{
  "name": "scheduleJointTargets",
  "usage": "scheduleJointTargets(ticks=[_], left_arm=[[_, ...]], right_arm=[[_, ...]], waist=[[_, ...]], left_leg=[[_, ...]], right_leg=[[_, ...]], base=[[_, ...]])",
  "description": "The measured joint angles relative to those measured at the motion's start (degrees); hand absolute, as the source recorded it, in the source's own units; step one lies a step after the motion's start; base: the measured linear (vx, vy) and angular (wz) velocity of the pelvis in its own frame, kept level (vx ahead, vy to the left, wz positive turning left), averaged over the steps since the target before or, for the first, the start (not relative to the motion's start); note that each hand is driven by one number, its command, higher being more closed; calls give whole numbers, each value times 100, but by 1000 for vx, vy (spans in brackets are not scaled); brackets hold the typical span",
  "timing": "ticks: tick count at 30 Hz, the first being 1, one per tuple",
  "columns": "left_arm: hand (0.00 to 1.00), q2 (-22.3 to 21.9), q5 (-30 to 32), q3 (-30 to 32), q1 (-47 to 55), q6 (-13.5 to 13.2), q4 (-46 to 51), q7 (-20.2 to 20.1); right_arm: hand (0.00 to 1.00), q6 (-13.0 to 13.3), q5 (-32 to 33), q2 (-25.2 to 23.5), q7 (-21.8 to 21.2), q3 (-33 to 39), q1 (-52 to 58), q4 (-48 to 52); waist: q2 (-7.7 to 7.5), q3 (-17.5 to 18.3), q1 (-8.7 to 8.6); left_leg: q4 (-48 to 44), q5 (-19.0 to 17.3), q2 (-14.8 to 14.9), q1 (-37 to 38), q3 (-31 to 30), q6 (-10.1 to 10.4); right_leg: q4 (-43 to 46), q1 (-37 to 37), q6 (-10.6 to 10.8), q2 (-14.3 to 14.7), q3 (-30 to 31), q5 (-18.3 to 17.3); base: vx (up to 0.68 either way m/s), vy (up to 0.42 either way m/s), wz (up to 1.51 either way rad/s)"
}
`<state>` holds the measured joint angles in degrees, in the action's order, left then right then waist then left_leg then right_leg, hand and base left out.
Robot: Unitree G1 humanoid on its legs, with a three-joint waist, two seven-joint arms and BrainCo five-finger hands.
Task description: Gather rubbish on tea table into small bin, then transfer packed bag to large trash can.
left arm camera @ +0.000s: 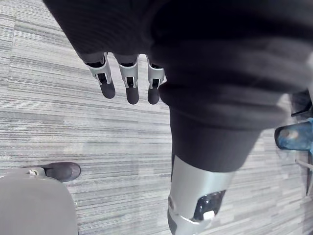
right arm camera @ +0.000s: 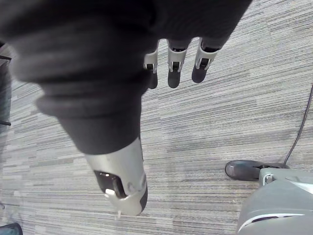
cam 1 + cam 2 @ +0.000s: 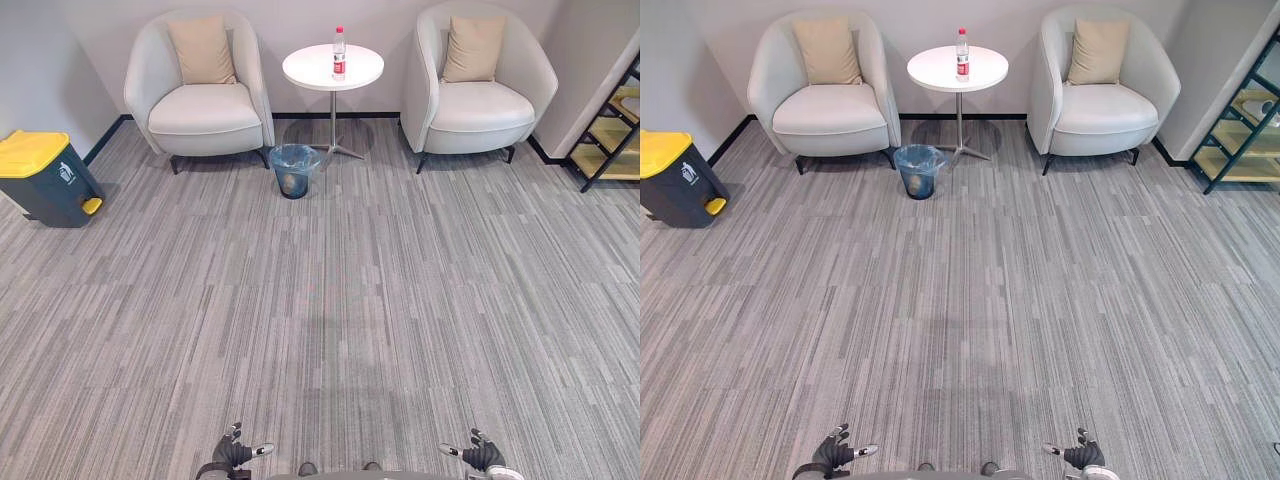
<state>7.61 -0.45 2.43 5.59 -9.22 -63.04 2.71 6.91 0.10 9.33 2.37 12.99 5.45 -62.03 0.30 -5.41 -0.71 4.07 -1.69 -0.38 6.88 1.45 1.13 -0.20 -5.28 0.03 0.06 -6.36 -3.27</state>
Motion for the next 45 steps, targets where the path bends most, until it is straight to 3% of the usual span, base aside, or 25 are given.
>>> scheduleJointTargets(ticks=[36,45], left_arm=[[0,12,-3,42,1,-1,1,-2],[0,12,-5,46,-5,-1,44,-2]], right_arm=[[0,0,7,2,-17,2,6,12],[0,1,144,8,-59,27,-53,90]], waist=[[-38,10,5],[-16,13,19]], left_leg=[[67,-28,25,64,198,-29],[-614,-574,27,-358,409,-118]], right_leg=[[8,46,3,29,191,7],[284,349,86,0,393,-217]], base=[[-3,-1,-2],[40,4,-12]])
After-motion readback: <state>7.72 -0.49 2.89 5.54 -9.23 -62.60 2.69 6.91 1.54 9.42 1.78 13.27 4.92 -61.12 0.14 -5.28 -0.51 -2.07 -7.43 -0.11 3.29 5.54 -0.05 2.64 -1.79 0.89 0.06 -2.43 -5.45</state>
